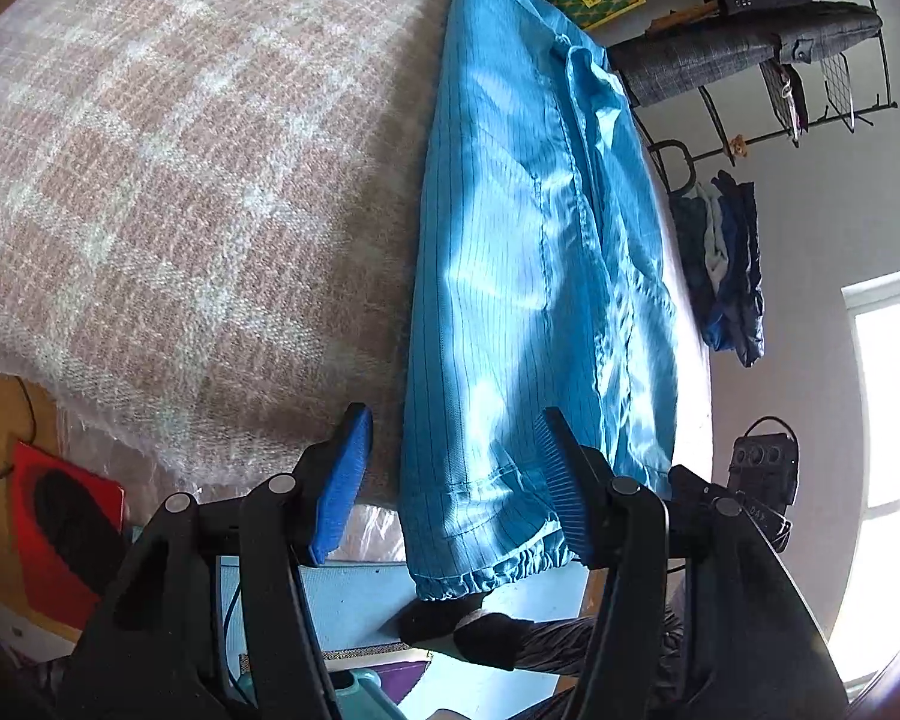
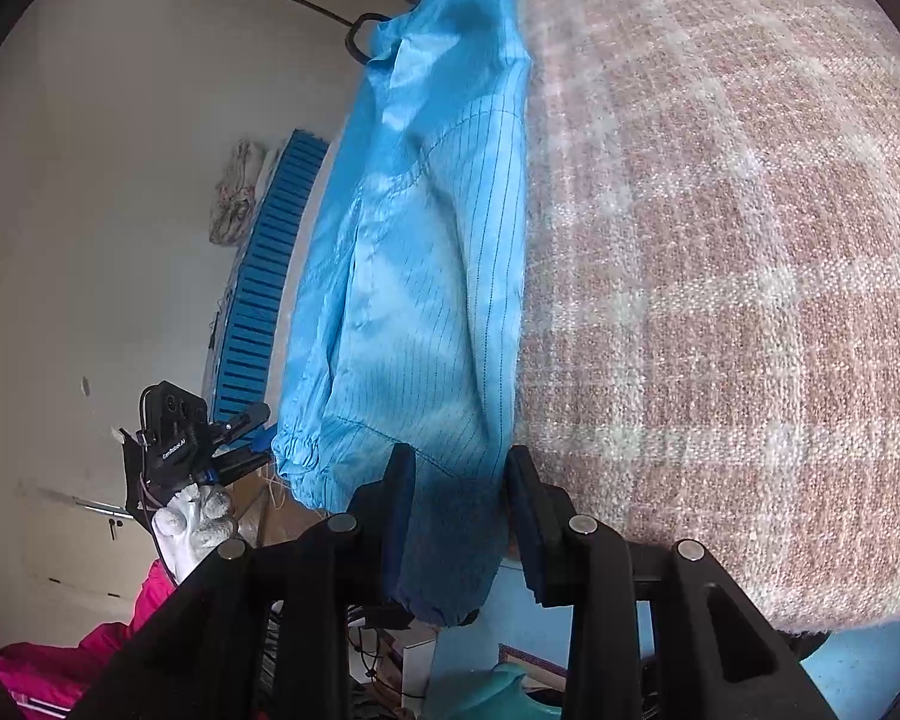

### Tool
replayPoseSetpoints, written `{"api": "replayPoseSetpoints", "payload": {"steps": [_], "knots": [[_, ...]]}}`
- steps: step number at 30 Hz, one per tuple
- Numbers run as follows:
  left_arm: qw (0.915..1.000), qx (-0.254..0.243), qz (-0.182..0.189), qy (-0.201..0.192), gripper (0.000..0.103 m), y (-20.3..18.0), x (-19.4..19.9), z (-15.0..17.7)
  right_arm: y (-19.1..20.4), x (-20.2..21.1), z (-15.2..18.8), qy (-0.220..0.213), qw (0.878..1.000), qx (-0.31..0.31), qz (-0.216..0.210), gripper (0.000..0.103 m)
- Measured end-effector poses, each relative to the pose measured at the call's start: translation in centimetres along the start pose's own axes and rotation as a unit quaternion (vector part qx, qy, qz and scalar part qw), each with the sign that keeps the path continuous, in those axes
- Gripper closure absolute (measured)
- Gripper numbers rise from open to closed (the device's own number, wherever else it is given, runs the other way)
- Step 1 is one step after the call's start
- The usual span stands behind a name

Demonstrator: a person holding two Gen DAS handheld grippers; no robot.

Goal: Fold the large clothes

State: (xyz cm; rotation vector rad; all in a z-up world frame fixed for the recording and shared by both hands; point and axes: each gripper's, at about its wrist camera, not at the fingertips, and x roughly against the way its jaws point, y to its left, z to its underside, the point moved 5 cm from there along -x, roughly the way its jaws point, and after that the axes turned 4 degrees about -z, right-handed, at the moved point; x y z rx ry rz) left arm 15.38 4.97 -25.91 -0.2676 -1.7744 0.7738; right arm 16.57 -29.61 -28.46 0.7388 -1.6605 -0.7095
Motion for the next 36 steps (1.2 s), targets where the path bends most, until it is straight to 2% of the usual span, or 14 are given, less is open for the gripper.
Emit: {"api": "replayPoseSetpoints", "payload": {"steps": [2,3,4,5,6,7,9,10,15,19,24,30,36], "knots": [[0.9997,-0.021,-0.006,-0.009,0.045,-0.9,-0.3,0.0,0.4,-0.6,-0.3,0.001,1.0,-0.003,-0.007,0.07],[0.9998,-0.018,0.006,-0.001,0.05,-1.2,-0.6,-0.1,0.6,-1.1,-0.5,0.001,1.0,-0.006,-0.011,0.071],[0.9998,-0.008,0.018,0.01,0.063,-1.3,-1.0,-0.2,0.9,-1.5,-0.8,0.0,1.0,-0.009,-0.016,0.072],[0.9997,0.002,0.02,0.015,0.068,-1.2,-1.4,-0.4,1.1,-2.0,-1.0,0.002,1.0,-0.011,-0.022,0.074],[0.9997,0.003,0.02,0.017,0.083,-1.3,-1.7,-0.5,1.4,-2.7,-1.2,0.006,1.0,-0.012,-0.028,0.077],[0.9994,-0.001,0.025,0.025,0.093,-1.6,-2.2,-0.6,1.7,-3.3,-1.3,0.01,0.999,-0.012,-0.034,0.08],[0.9993,-0.008,0.023,0.028,0.096,-2.2,-2.7,-0.6,2.0,-4.5,-1.6,0.017,0.999,-0.016,-0.037,0.095],[0.9993,-0.011,0.025,0.027,0.098,-2.4,-2.6,-0.6,2.1,-4.8,-1.8,0.016,0.999,-0.018,-0.035,0.097],[0.9994,-0.016,0.03,0.01,0.101,-2.6,-0.8,-0.1,3.4,-4.6,-1.7,0.01,0.999,-0.008,-0.029,0.102],[0.9991,-0.01,0.034,0.025,0.101,-1.5,0.7,2.0,3.8,-4.3,-0.1,0.023,0.999,-0.019,-0.026,0.102],[0.9983,-0.018,0.044,0.034,0.101,-2.0,2.0,3.9,4.6,-4.2,1.2,0.026,0.998,-0.039,-0.044,0.102],[0.9965,-0.041,0.072,0.003,0.101,-5.1,4.0,1.3,7.3,-3.8,-2.0,-0.005,0.996,-0.032,-0.081,0.102],[0.994,-0.059,0.084,-0.038,0.101,-8.1,5.7,-3.6,10.7,-3.4,-7.7,-0.046,0.994,-0.001,-0.095,0.102]]}}
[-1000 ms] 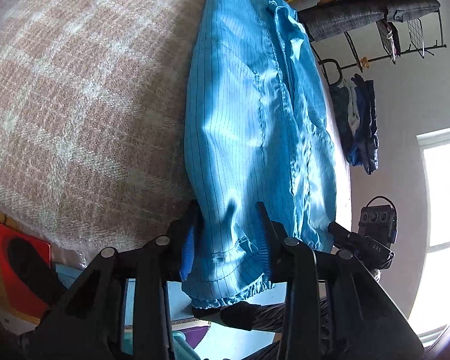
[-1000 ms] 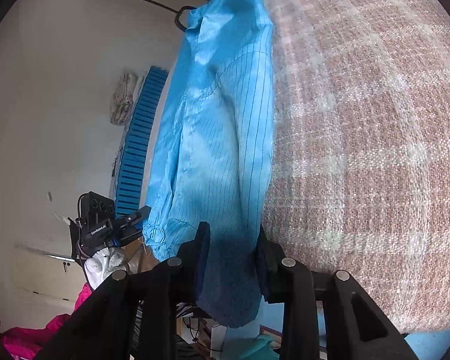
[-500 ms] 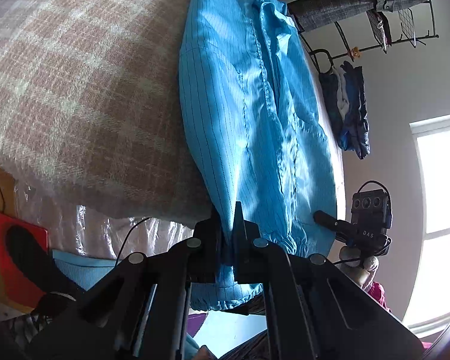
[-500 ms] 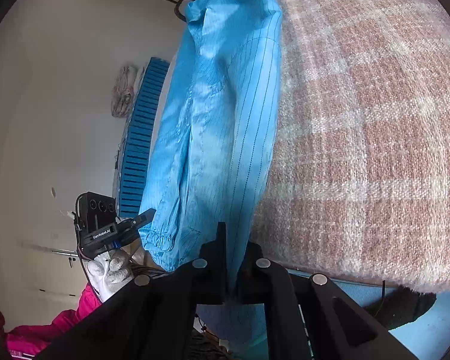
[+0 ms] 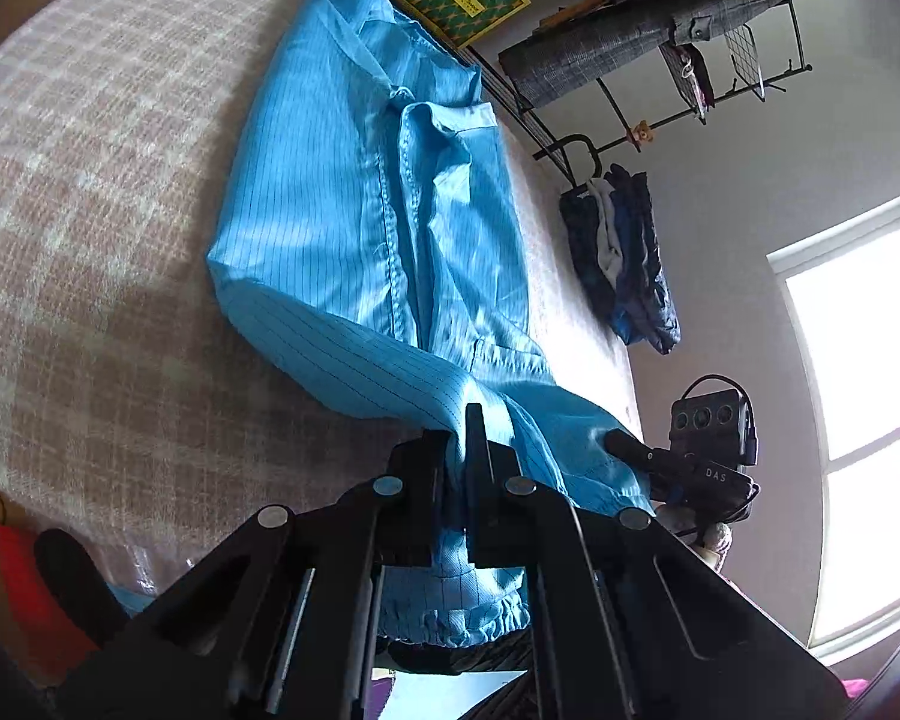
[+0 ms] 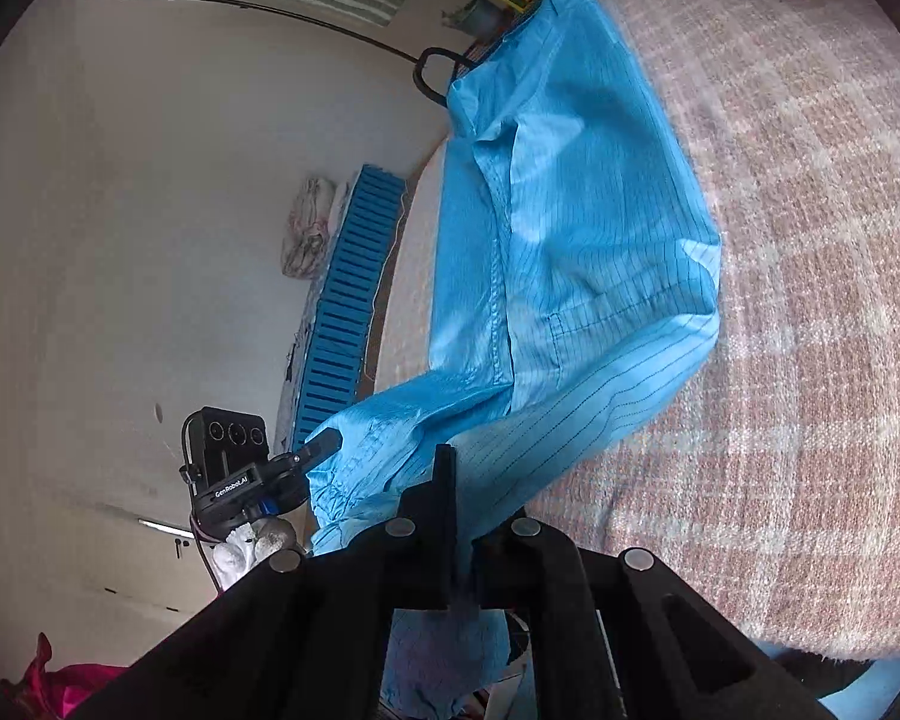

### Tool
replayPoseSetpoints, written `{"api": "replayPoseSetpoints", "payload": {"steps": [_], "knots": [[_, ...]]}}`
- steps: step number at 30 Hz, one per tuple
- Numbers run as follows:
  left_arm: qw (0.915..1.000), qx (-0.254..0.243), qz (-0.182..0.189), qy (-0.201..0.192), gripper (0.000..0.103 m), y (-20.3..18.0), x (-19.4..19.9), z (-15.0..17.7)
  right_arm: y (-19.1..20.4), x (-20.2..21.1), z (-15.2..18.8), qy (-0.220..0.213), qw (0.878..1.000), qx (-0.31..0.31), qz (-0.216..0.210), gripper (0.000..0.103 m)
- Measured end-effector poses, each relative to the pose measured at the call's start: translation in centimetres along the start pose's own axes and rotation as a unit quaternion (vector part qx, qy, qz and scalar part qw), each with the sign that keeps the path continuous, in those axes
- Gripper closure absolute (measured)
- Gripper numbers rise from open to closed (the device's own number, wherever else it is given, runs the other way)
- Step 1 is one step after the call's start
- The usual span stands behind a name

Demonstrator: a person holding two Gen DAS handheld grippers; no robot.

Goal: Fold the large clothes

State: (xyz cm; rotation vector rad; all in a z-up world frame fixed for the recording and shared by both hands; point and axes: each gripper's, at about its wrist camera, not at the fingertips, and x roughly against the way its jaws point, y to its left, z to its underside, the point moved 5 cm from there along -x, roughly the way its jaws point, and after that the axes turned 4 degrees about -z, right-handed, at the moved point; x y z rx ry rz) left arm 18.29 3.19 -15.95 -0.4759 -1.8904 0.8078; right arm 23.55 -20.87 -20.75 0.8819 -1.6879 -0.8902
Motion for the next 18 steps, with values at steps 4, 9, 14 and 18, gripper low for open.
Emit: {"api": "replayPoseSetpoints", "payload": {"steps": [4,9,14,18], "knots": [[0.9997,-0.002,-0.008,-0.025,0.101,-0.2,-0.6,-4.1,-0.5,-0.2,-5.1,-0.033,0.999,-0.004,0.0,0.102],[0.9986,0.019,-0.024,-0.043,0.101,1.4,-2.3,-8.6,-2.2,-1.9,-10.2,-0.052,0.999,-0.01,0.014,0.102],[0.9976,0.039,-0.042,-0.037,0.101,3.7,-5.2,-10.8,-5.3,-3.5,-12.7,-0.046,0.998,-0.016,0.037,0.102],[0.9968,0.051,-0.054,-0.028,0.101,5.1,-7.1,-11.4,-6.5,-2.7,-13.3,-0.032,0.997,-0.008,0.07,0.102]]}}
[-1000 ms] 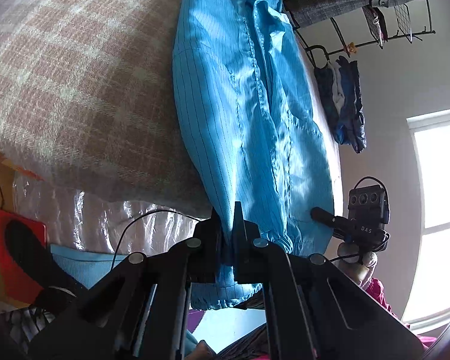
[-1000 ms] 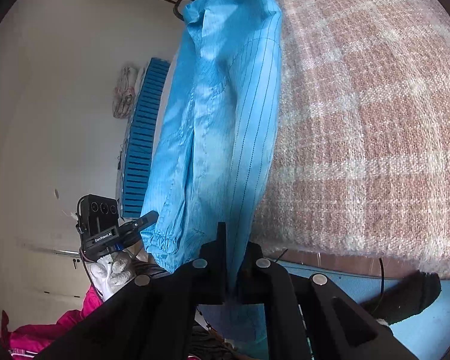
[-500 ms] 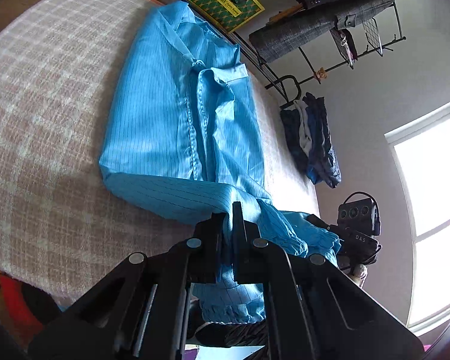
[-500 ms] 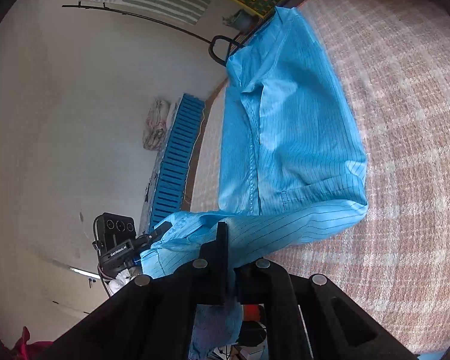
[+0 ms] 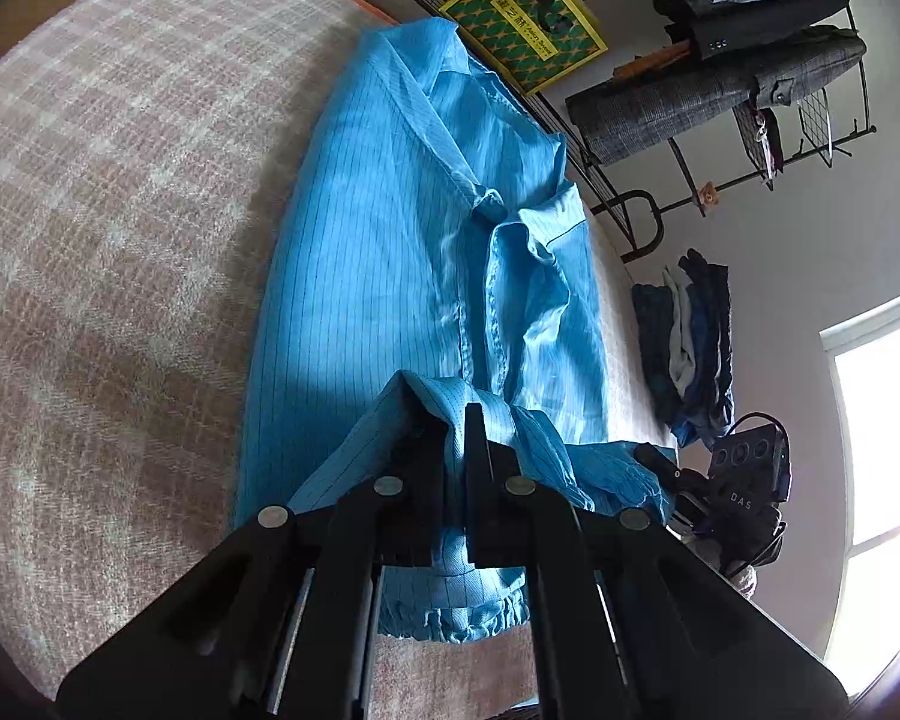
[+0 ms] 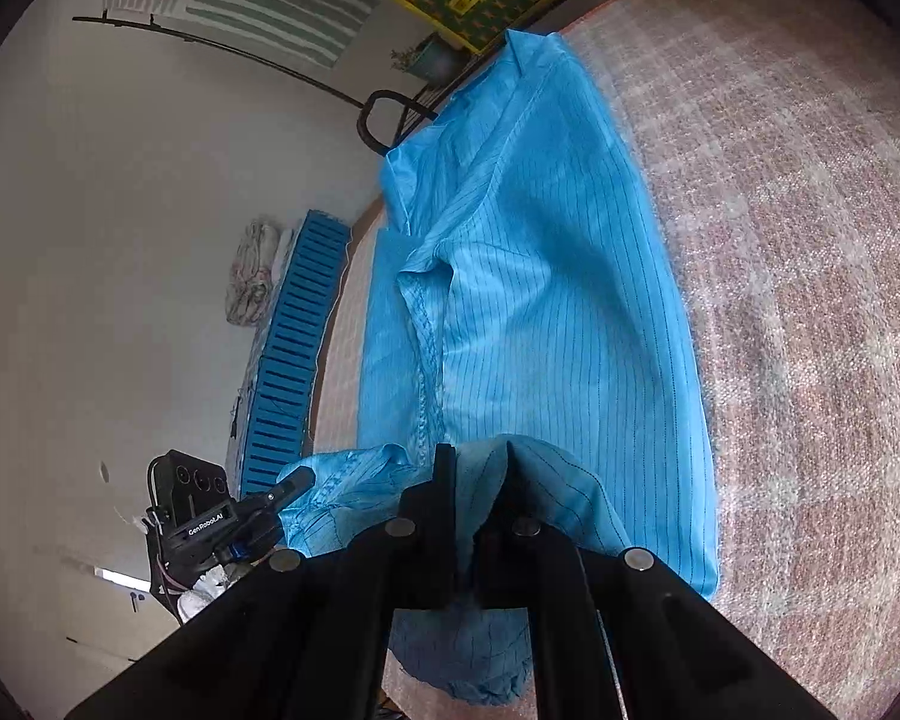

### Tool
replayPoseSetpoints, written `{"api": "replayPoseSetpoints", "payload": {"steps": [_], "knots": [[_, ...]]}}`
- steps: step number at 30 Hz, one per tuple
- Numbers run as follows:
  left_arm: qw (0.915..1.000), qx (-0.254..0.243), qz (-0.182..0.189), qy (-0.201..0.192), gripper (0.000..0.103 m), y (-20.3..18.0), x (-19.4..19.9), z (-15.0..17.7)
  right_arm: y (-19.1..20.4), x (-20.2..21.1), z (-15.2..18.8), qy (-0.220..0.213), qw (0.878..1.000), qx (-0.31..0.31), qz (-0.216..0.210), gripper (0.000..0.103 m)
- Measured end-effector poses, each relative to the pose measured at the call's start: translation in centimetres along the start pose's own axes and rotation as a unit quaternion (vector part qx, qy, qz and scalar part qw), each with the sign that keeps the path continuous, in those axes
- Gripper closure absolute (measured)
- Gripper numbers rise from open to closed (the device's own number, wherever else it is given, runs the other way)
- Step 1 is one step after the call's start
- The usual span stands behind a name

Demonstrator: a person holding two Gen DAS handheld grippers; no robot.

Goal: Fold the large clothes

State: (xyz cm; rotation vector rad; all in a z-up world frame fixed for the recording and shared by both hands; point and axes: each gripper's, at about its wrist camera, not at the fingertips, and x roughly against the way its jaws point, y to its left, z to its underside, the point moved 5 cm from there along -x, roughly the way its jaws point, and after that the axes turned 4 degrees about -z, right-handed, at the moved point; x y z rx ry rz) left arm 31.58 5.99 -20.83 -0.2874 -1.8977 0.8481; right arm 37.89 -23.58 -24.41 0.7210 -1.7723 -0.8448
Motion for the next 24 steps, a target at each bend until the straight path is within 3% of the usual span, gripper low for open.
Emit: {"api": "replayPoseSetpoints", "payload": {"steps": [7,10,11,12,13,14,19,21,24], "knots": [[0.9995,0.007,-0.03,0.008,0.101,1.1,-2.4,-0.6,-2.7,-1.8,-0.8,0.017,0.998,0.002,0.053,0.101],[0.9989,0.005,-0.043,0.019,0.096,1.6,-3.2,-0.7,-3.4,-1.9,-0.9,0.021,0.999,-0.003,0.048,0.093],[0.9991,0.006,-0.038,0.021,0.093,1.5,-3.2,-0.7,-3.2,-1.7,-1.0,0.022,0.999,-0.002,0.043,0.083],[0.9992,0.005,-0.034,0.021,0.084,1.4,-3.0,-0.8,-2.9,-1.3,-1.1,0.02,0.999,0.002,0.035,0.063],[0.9993,0.002,-0.032,0.019,0.068,1.3,-2.7,-1.0,-2.7,-0.5,-1.1,0.016,0.999,0.006,0.027,0.058],[0.9995,0.001,-0.028,0.012,0.062,1.1,-2.2,-1.1,-2.4,0.1,-1.2,0.011,1.0,0.011,0.023,0.056],[0.9997,-0.001,-0.016,-0.016,0.056,0.8,0.8,-1.6,-2.4,4.0,-1.0,-0.01,0.999,0.029,0.013,0.06],[0.9992,-0.016,-0.033,-0.02,0.056,1.2,2.0,-1.0,-2.8,5.4,-0.4,-0.01,0.999,0.043,0.018,0.071],[0.9978,-0.034,-0.055,-0.009,0.056,2.5,3.5,0.9,-3.3,6.9,1.4,0.0,0.998,0.067,0.023,0.078]]}}
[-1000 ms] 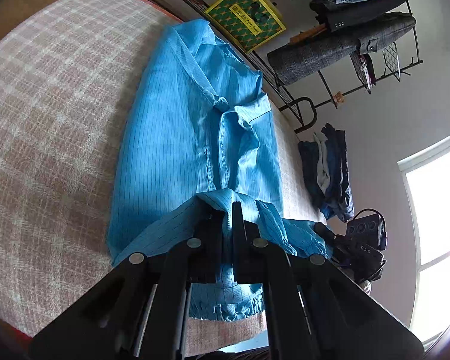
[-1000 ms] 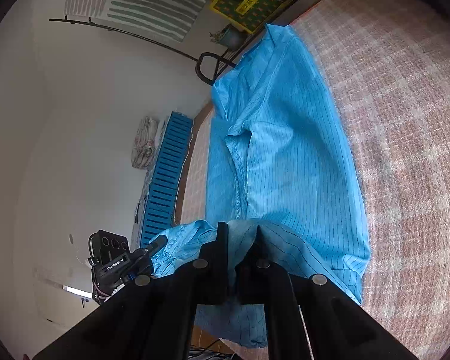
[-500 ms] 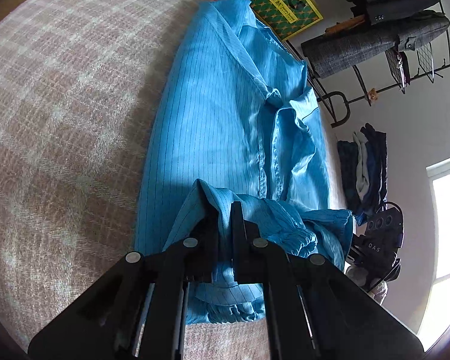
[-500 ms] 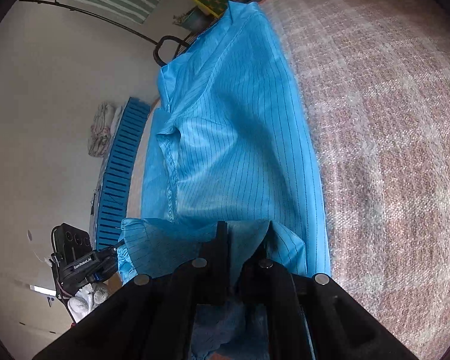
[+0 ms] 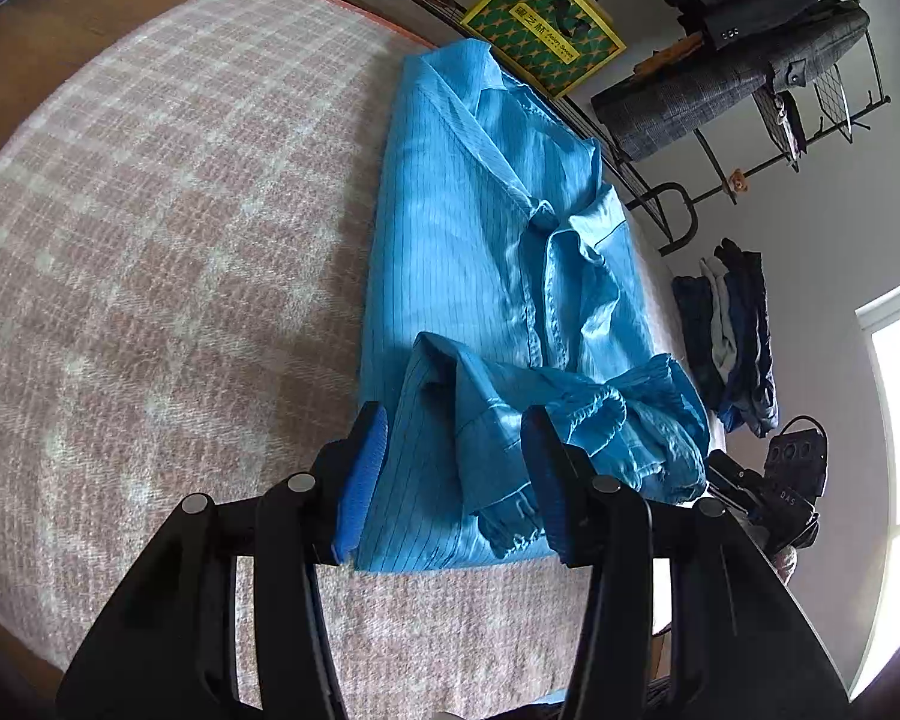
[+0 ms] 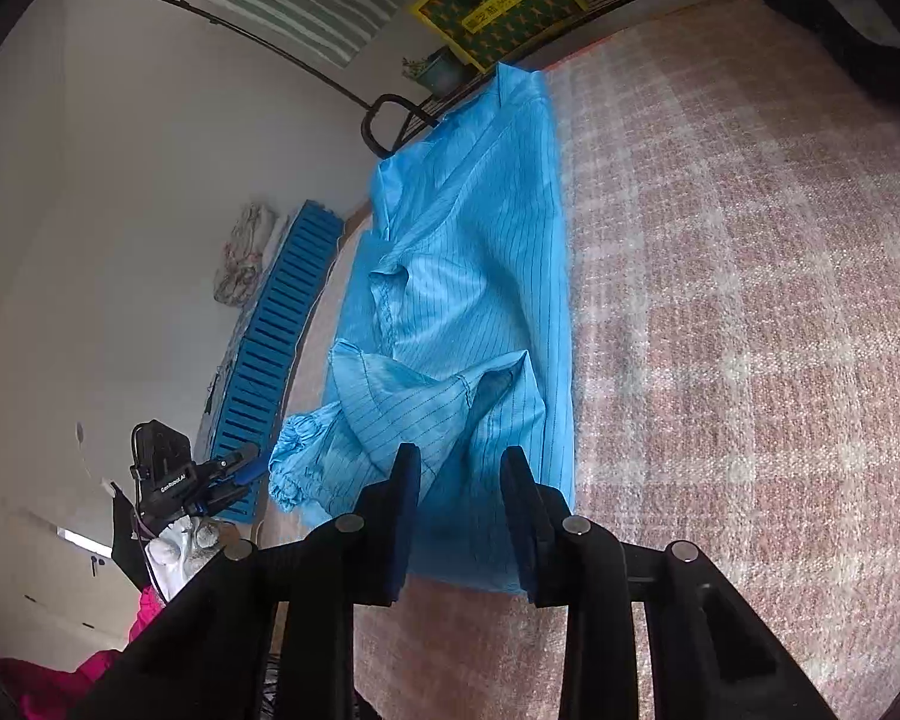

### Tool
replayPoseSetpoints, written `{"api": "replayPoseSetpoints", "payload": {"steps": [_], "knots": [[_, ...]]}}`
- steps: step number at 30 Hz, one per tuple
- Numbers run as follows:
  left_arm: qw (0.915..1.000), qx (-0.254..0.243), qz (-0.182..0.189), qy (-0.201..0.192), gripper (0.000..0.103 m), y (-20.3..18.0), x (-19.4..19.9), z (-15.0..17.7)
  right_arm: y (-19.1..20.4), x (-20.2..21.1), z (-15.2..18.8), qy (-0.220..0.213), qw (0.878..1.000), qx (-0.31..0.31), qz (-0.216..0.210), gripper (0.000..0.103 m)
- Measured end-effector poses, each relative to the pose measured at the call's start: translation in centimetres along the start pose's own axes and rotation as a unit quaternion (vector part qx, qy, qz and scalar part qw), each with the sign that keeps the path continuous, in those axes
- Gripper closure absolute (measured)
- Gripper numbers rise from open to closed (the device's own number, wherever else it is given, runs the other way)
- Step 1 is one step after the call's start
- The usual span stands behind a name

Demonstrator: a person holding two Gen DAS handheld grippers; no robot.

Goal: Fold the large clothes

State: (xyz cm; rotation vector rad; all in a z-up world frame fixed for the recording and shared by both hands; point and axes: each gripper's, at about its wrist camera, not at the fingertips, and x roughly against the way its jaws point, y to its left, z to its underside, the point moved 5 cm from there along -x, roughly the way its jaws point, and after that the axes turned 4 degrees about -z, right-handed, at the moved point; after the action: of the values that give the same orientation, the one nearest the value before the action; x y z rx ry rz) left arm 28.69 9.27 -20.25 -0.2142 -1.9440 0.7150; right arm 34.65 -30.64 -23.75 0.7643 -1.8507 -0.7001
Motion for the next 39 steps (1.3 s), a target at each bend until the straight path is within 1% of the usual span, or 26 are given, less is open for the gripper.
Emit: {"api": "replayPoseSetpoints", "payload": {"steps": [2,3,5,6,10,13,15,16,17,18,19,21,23,25,28,31,34,35,37,39], "knots": [[0.9998,-0.01,0.005,0.016,0.056,0.3,0.2,1.5,0.6,-0.3,1.0,0.021,0.999,0.028,0.005,0.079],[0.9995,-0.019,0.002,0.026,0.056,0.3,0.1,2.3,1.3,-0.7,1.6,0.034,0.998,0.046,0.009,0.081],[0.998,-0.042,-0.003,0.046,0.059,-0.3,-0.7,3.6,2.4,-2.1,2.3,0.058,0.995,0.075,0.014,0.082],[0.9972,-0.053,-0.007,0.053,0.061,-0.7,-1.3,3.9,2.9,-2.9,2.5,0.067,0.994,0.087,0.017,0.082],[0.9945,-0.076,-0.022,0.069,0.061,-2.1,-3.7,4.2,4.2,-5.2,2.3,0.09,0.989,0.115,0.026,0.082],[0.9953,-0.074,-0.019,0.059,0.061,-3.3,-5.1,2.6,4.8,-6.5,1.0,0.088,0.987,0.126,0.041,0.082],[0.9972,-0.062,-0.012,0.041,0.061,-3.9,-5.4,1.0,5.4,-6.8,-0.4,0.07,0.988,0.129,0.047,0.081],[0.9979,-0.058,-0.015,0.025,0.061,-4.2,-5.4,-0.1,5.6,-6.8,-1.1,0.056,0.989,0.131,0.051,0.08],[0.9985,-0.052,-0.017,0.005,0.061,-4.4,-5.2,-1.2,5.7,-6.6,-1.8,0.041,0.989,0.13,0.057,0.073],[0.9988,-0.044,-0.018,-0.014,0.061,-4.5,-4.9,-2.2,5.7,-6.3,-2.4,0.027,0.989,0.128,0.065,0.071],[0.999,-0.035,-0.013,-0.026,0.061,-4.4,-4.5,-3.1,5.7,-6.1,-2.9,0.019,0.99,0.124,0.067,0.071],[0.999,-0.025,-0.001,-0.038,0.061,-4.2,-3.7,-3.9,5.6,-5.6,-3.5,0.011,0.991,0.117,0.063,0.071],[0.9984,-0.029,-0.006,-0.048,0.061,-3.8,-2.9,-4.2,5.4,-5.2,-3.6,0.007,0.99,0.121,0.067,0.071],[0.9979,-0.033,-0.009,-0.055,0.061,-3.4,-2.3,-3.8,5.1,-5.1,-3.5,0.009,0.99,0.12,0.072,0.071],[0.9966,-0.062,-0.017,-0.052,0.061,-3.7,-1.8,-2.9,4.5,-4.8,-2.6,0.017,0.99,0.118,0.077,0.071],[0.9954,-0.075,-0.013,-0.058,0.061,-4.2,-0.8,-2.4,3.8,-4.8,-2.0,0.024,0.988,0.117,0.096,0.071],[0.9938,-0.08,-0.007,-0.077,0.061,-4.9,0.4,-2.4,3.5,-5.4,-1.7,0.032,0.987,0.115,0.109,0.072],[0.9929,-0.092,-0.006,-0.075,0.061,-5.4,0.2,-2.5,3.4,-5.6,-1.7,0.034,0.987,0.115,0.111,0.072],[0.9912,-0.115,-0.017,-0.063,0.061,-6.1,-0.8,-2.5,3.1,-5.6,-1.7,0.038,0.986,0.112,0.114,0.072],[0.9921,-0.116,-0.023,-0.043,0.061,-6.1,-2.7,-2.6,2.9,-5.5,-1.4,0.04,0.986,0.107,0.122,0.072]]}}
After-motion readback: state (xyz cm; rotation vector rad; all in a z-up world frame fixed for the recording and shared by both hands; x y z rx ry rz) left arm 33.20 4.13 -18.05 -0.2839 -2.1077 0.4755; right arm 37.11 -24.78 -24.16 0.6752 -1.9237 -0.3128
